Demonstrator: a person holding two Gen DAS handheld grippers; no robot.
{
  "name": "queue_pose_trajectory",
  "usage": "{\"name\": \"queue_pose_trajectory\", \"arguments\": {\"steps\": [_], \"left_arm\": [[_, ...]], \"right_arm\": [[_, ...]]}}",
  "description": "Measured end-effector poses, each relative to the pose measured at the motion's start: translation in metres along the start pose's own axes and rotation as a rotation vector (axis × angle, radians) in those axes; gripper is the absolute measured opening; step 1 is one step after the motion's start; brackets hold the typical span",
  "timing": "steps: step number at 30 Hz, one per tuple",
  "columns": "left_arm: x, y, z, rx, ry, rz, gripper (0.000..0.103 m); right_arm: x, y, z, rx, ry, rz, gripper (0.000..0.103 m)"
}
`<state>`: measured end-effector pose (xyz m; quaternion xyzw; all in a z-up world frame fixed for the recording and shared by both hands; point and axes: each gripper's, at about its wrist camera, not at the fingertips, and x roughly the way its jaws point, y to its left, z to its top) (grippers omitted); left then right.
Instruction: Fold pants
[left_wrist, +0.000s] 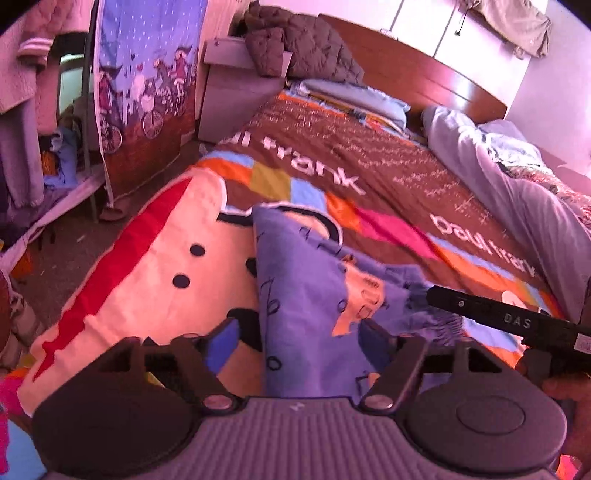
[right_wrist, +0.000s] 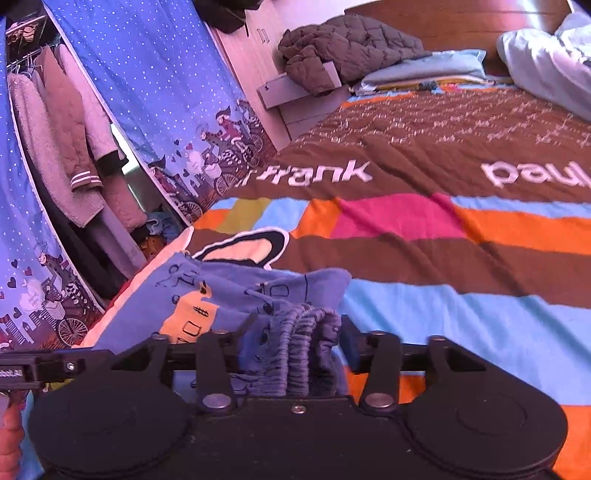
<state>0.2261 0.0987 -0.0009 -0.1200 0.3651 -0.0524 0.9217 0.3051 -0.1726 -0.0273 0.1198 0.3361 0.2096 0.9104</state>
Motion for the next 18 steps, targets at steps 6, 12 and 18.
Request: {"name": "queue_pose_trajectory", "arguments": {"steps": [6,12,18], "left_arm": [[-0.031,-0.014,-0.006,0.013,-0.058,0.083,0.103],[-0.069,-0.03,-0.02,0.063,-0.087,0.139,0.103],[-0.103,-0.049,-0.049,0.138,-0.109,0.188,0.103]], "right_arm": [[-0.04,0.017,0.003,-0.019,-0.067,-0.054,0.097],[-0.094,0.031,-0.014,-0.018,-0.124,-0.083,0.102],[-0.144,0.047,-0.046,-0.028,-0.134,-0.091,0.102]]}}
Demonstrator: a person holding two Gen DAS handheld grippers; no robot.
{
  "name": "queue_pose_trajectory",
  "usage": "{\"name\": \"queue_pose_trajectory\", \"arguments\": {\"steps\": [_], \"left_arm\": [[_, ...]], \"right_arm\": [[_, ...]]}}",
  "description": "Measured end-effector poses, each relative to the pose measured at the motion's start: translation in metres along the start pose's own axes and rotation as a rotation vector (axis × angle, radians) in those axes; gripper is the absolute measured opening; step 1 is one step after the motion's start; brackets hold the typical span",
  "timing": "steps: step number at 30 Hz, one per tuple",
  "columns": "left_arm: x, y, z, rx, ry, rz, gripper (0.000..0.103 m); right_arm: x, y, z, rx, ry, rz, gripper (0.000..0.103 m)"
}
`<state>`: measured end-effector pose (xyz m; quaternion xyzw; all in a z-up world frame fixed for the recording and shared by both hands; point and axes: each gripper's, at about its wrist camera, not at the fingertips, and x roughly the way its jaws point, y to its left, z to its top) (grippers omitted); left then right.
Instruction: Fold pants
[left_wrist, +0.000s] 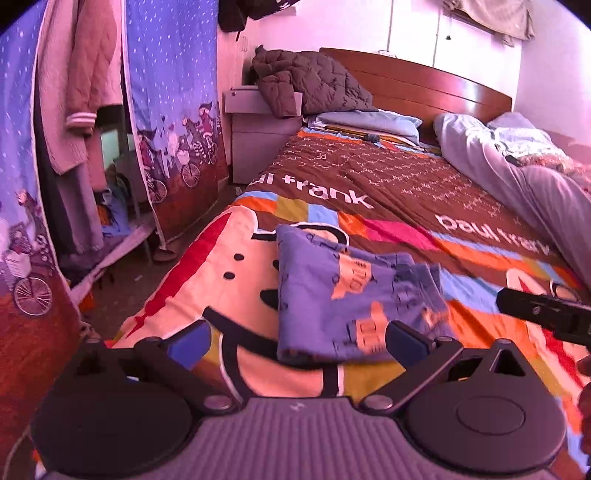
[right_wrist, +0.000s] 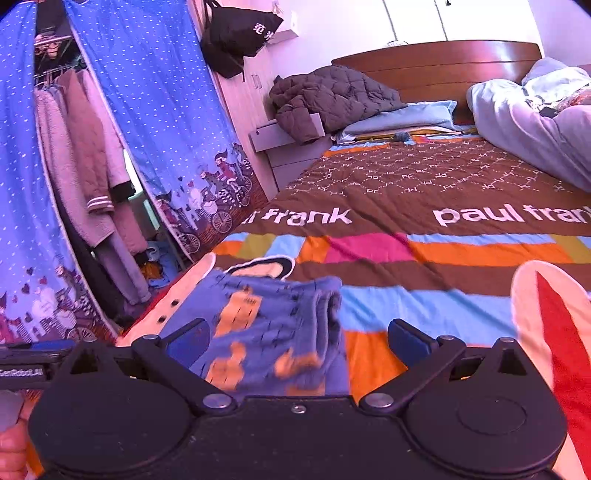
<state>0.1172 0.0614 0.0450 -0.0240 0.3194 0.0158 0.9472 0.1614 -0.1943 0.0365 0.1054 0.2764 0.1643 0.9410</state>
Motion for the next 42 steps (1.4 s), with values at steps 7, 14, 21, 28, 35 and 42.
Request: {"name": "queue_pose_trajectory", "arguments": {"steps": [7,14,21,28,35,42], "left_arm": [[-0.039,-0.012,-0.035,0.098,-0.066,0.096,0.103],[-0.058,-0.015,-0.057,0.077,-0.063,0.09,0.103],[-0.053,-0.016,-0.075,0.107,-0.058,0.123,0.103],[-0.048,-0.005,-0.08,0.052,-0.058,0.1,0.103],[-0.048,0.003,-0.082,0.014,-0.098,0.081,0.103],[-0.047,0.006,-0.082,-0.007,-0.113,0.074,0.103]], "right_arm": [[-0.056,0.014,-0.034,-0.028,-0.048,-0.059,0.102],[-0.083,0.024,-0.066,-0.071,-0.062,-0.122,0.102],[-0.085,0.019,-0.08,-0.065,-0.058,-0.141,0.102],[-0.076,0.017,-0.09,-0.057,-0.049,-0.15,0.102],[-0.072,0.017,-0.1,-0.065,-0.073,-0.167,0.102],[-0.07,0.019,-0.104,-0.09,-0.075,-0.166,0.102]]}}
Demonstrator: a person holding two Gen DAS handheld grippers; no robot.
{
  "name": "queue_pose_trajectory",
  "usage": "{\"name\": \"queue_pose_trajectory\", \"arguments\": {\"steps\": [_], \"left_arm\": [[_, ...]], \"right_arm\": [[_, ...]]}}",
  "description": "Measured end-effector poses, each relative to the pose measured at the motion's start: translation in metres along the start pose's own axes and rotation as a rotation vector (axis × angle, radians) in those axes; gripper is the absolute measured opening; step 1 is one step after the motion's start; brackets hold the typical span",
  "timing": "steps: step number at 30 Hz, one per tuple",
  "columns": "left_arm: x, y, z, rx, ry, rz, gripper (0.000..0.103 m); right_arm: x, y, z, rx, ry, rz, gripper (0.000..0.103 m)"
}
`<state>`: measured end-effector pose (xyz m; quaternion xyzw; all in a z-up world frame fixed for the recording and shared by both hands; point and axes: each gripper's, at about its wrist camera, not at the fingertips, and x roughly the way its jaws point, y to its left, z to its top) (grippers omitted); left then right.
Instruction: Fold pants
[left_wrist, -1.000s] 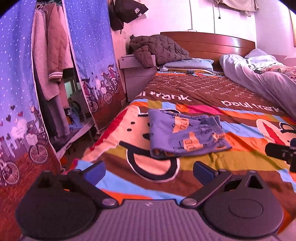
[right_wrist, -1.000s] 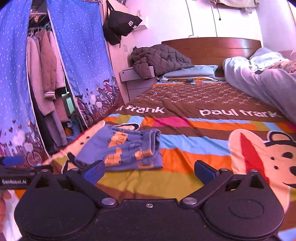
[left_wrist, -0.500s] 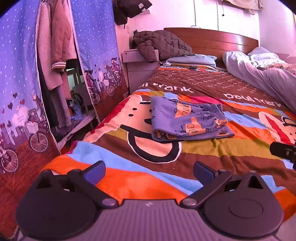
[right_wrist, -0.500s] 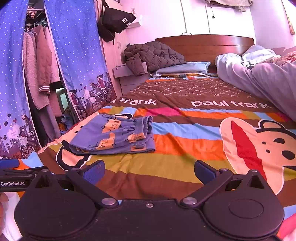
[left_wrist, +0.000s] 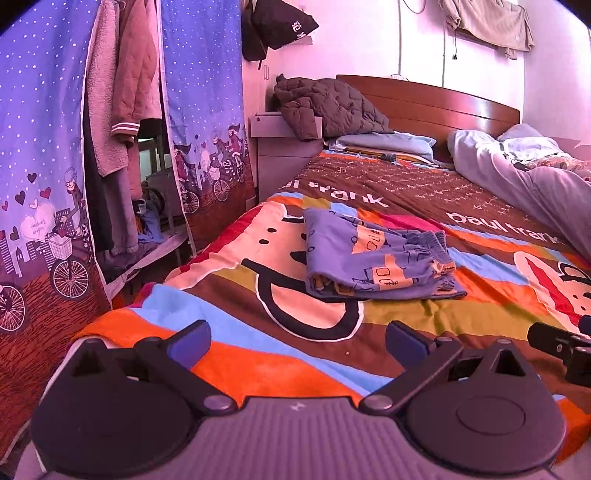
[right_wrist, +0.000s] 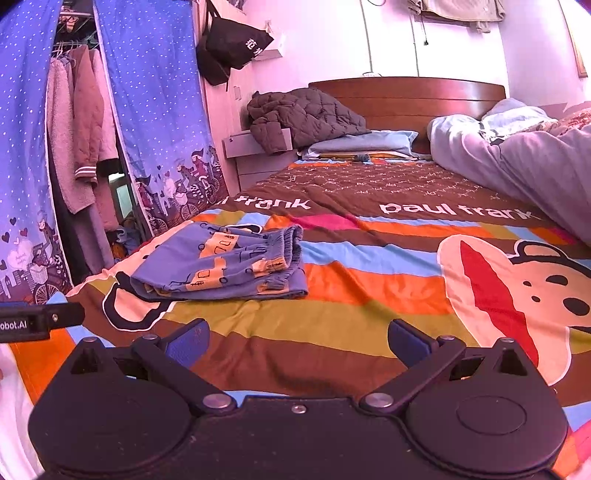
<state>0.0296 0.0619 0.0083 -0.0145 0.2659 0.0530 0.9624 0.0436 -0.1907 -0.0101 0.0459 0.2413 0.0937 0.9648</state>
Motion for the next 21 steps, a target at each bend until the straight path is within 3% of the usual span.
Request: {"name": "queue_pose_trajectory", "arguments": {"steps": [21], "left_arm": [[0.0015,-0.0028,-0.0002,0.007,-0.004,0.0,0.103]], "right_arm": [[0.0019,0.0005,-0.003,0.019,0.003,0.006,0.102]]}}
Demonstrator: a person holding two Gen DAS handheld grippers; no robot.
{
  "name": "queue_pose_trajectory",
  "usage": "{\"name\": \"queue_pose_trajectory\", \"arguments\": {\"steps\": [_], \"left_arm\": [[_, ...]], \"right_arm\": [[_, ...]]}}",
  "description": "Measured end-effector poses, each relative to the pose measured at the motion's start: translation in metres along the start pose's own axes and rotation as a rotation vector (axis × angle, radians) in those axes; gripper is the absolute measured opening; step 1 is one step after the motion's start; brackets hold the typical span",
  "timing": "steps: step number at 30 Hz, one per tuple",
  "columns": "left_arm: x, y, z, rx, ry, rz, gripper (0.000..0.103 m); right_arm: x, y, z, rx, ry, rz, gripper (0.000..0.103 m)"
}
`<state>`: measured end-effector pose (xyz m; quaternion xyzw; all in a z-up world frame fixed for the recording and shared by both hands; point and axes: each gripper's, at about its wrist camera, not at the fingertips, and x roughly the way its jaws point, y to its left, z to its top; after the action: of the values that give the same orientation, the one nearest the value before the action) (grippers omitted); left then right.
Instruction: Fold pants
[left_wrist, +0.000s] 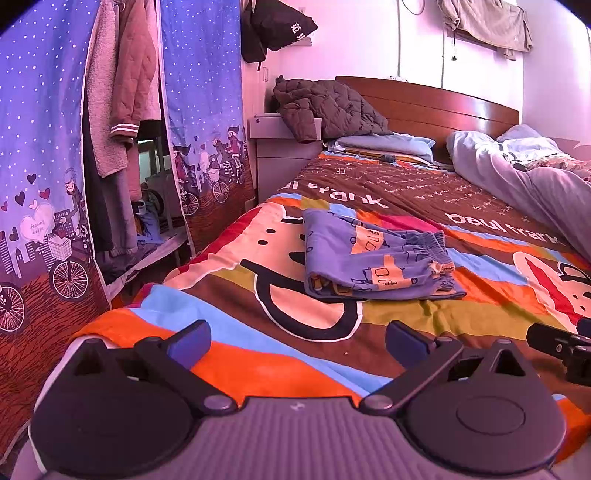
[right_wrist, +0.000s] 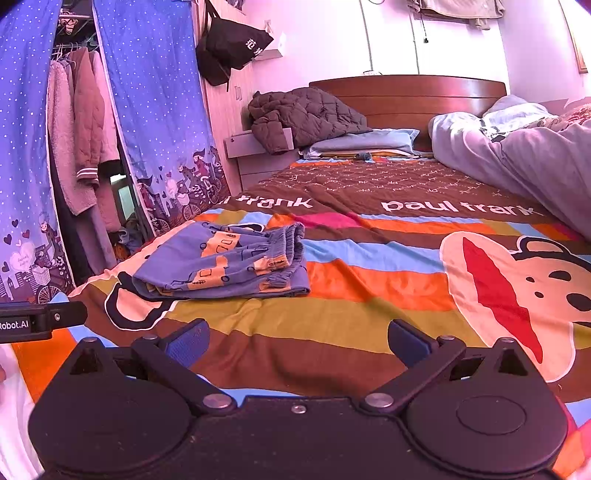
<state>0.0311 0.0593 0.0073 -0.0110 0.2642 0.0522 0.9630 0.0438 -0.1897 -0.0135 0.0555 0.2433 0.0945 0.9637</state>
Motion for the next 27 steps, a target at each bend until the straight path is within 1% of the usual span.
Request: {"name": "queue_pose_trajectory", "arguments": {"steps": [27], "left_arm": [[-0.0017,0.0008,0.0,-0.013,-0.004,0.003,0.103]], "right_arm": [[0.0016,-0.0013,-0.0012,0.004,0.007,0.002,0.102]]}}
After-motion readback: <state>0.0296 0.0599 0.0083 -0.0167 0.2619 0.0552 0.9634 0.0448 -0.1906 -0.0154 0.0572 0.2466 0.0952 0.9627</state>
